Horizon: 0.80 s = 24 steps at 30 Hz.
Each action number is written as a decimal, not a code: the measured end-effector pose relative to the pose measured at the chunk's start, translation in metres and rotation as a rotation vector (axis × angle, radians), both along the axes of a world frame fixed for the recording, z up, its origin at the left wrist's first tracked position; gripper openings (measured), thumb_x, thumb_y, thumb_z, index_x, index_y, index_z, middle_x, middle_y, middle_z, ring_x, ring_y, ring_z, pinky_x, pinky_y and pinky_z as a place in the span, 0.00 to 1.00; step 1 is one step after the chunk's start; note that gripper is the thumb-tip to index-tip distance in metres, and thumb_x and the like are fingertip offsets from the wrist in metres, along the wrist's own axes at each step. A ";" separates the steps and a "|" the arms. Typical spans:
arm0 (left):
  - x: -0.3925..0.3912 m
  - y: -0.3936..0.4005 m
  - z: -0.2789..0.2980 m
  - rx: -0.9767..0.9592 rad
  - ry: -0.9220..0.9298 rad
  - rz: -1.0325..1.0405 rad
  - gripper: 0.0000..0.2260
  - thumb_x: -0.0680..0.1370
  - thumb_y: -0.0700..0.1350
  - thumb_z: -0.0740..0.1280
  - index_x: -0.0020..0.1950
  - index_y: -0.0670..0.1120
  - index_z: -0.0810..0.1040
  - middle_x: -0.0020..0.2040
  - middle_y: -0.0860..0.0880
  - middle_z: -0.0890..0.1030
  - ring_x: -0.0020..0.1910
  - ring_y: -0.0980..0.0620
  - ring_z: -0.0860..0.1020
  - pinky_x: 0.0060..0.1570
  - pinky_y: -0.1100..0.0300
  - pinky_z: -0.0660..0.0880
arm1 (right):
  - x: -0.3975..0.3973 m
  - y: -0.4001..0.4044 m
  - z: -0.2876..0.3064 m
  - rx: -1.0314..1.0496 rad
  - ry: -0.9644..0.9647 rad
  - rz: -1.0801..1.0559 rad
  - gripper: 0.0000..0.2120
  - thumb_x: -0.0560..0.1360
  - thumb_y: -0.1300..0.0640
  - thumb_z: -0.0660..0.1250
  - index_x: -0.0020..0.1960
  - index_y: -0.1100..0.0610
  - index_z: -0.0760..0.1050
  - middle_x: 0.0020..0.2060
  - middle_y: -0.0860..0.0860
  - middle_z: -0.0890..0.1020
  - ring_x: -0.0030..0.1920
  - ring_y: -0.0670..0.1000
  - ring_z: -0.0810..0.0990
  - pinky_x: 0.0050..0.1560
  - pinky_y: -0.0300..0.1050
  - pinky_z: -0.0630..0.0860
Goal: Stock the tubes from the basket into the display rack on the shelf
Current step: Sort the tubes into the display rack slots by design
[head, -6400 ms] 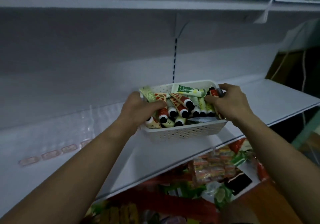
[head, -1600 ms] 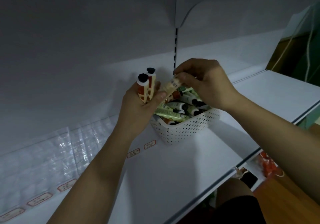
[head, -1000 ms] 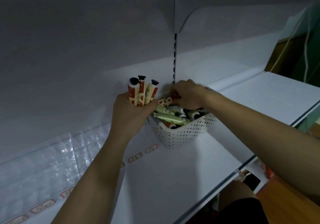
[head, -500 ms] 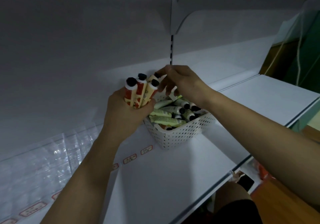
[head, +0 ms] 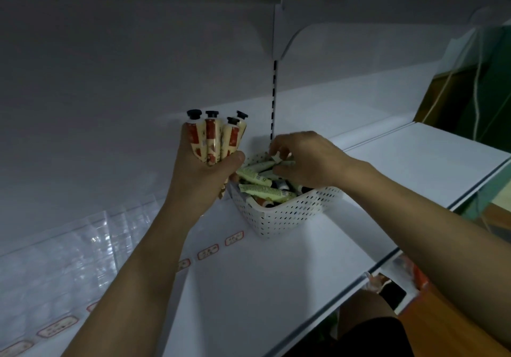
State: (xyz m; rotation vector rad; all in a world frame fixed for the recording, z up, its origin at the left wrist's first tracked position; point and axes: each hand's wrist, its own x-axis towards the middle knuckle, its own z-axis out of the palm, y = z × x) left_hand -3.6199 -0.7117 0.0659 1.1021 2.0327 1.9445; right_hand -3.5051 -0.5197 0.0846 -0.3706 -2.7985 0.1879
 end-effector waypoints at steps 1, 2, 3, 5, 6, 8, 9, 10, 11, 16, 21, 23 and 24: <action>0.003 0.000 0.000 -0.002 -0.013 0.000 0.17 0.73 0.40 0.75 0.58 0.37 0.75 0.44 0.39 0.81 0.36 0.50 0.82 0.32 0.62 0.75 | 0.001 -0.002 0.001 0.034 -0.113 -0.005 0.14 0.75 0.48 0.70 0.59 0.45 0.77 0.49 0.45 0.81 0.50 0.49 0.79 0.49 0.48 0.79; 0.007 0.000 0.000 -0.007 -0.023 0.007 0.14 0.74 0.38 0.74 0.55 0.35 0.76 0.42 0.39 0.81 0.34 0.51 0.82 0.31 0.62 0.75 | 0.002 -0.004 0.001 0.084 -0.199 -0.021 0.15 0.74 0.47 0.70 0.60 0.44 0.76 0.48 0.45 0.79 0.52 0.49 0.76 0.50 0.48 0.77; 0.010 0.000 -0.001 -0.006 -0.032 0.013 0.12 0.74 0.38 0.74 0.52 0.34 0.78 0.40 0.38 0.82 0.34 0.51 0.81 0.31 0.62 0.75 | 0.002 -0.005 0.000 0.116 -0.229 -0.040 0.15 0.74 0.48 0.71 0.61 0.44 0.76 0.47 0.45 0.77 0.53 0.50 0.74 0.52 0.48 0.74; 0.016 -0.003 -0.004 0.005 -0.057 0.017 0.12 0.74 0.39 0.74 0.45 0.30 0.78 0.35 0.37 0.81 0.32 0.51 0.79 0.30 0.63 0.75 | -0.001 -0.004 -0.007 0.118 -0.106 -0.058 0.14 0.76 0.49 0.70 0.60 0.46 0.76 0.44 0.46 0.77 0.52 0.51 0.75 0.53 0.50 0.73; 0.018 -0.006 -0.005 0.009 -0.083 0.027 0.12 0.74 0.39 0.74 0.44 0.29 0.78 0.32 0.39 0.80 0.30 0.53 0.78 0.28 0.65 0.73 | -0.003 -0.003 -0.010 0.109 0.015 -0.054 0.11 0.77 0.49 0.69 0.58 0.49 0.77 0.43 0.47 0.79 0.50 0.53 0.77 0.52 0.50 0.74; 0.019 -0.012 -0.007 0.011 -0.136 0.047 0.09 0.74 0.37 0.74 0.44 0.30 0.80 0.31 0.43 0.80 0.31 0.53 0.79 0.27 0.67 0.72 | -0.005 -0.003 -0.010 0.051 0.262 -0.035 0.08 0.78 0.51 0.68 0.54 0.53 0.78 0.38 0.48 0.81 0.40 0.50 0.80 0.44 0.45 0.77; 0.019 -0.015 -0.007 0.023 -0.164 0.047 0.07 0.74 0.37 0.74 0.44 0.33 0.81 0.32 0.44 0.81 0.33 0.50 0.80 0.28 0.65 0.74 | -0.005 -0.007 -0.006 -0.014 0.366 -0.026 0.07 0.79 0.51 0.68 0.53 0.54 0.78 0.36 0.46 0.80 0.35 0.46 0.78 0.39 0.41 0.76; 0.018 -0.018 -0.006 0.042 -0.192 0.047 0.04 0.74 0.37 0.74 0.43 0.37 0.83 0.34 0.45 0.82 0.36 0.47 0.82 0.32 0.63 0.76 | -0.004 -0.014 0.000 -0.111 0.444 -0.023 0.07 0.79 0.51 0.68 0.51 0.54 0.78 0.34 0.44 0.78 0.32 0.43 0.76 0.36 0.37 0.73; 0.017 -0.021 -0.006 0.069 -0.224 0.059 0.02 0.73 0.37 0.75 0.41 0.42 0.83 0.35 0.46 0.84 0.39 0.43 0.83 0.36 0.58 0.78 | -0.003 -0.022 0.005 -0.239 0.487 -0.022 0.08 0.79 0.50 0.68 0.49 0.55 0.78 0.33 0.45 0.79 0.31 0.44 0.76 0.35 0.37 0.72; 0.021 -0.040 -0.007 0.185 -0.374 0.103 0.05 0.73 0.41 0.77 0.40 0.50 0.84 0.40 0.49 0.87 0.47 0.40 0.85 0.48 0.47 0.78 | 0.008 -0.066 0.014 -0.930 0.496 0.066 0.16 0.78 0.56 0.70 0.51 0.70 0.76 0.38 0.57 0.86 0.34 0.56 0.83 0.43 0.57 0.81; 0.033 -0.067 -0.013 0.176 -0.330 0.211 0.04 0.74 0.42 0.76 0.42 0.50 0.83 0.37 0.50 0.86 0.43 0.44 0.86 0.46 0.46 0.78 | 0.020 -0.102 0.005 -1.286 0.390 0.128 0.06 0.80 0.62 0.67 0.50 0.65 0.75 0.42 0.64 0.86 0.36 0.59 0.84 0.39 0.49 0.78; 0.034 -0.081 -0.014 0.187 -0.326 0.243 0.07 0.74 0.41 0.75 0.39 0.51 0.83 0.36 0.50 0.85 0.41 0.43 0.85 0.43 0.49 0.76 | 0.022 -0.118 0.001 -1.365 0.308 0.161 0.06 0.80 0.60 0.65 0.46 0.61 0.72 0.41 0.65 0.85 0.35 0.59 0.84 0.38 0.46 0.77; 0.034 -0.088 -0.015 0.202 -0.345 0.243 0.07 0.75 0.41 0.75 0.39 0.51 0.83 0.35 0.50 0.85 0.40 0.44 0.84 0.43 0.49 0.74 | 0.022 -0.126 -0.003 -1.360 0.280 0.179 0.07 0.81 0.60 0.65 0.45 0.59 0.71 0.41 0.64 0.85 0.35 0.58 0.84 0.37 0.45 0.76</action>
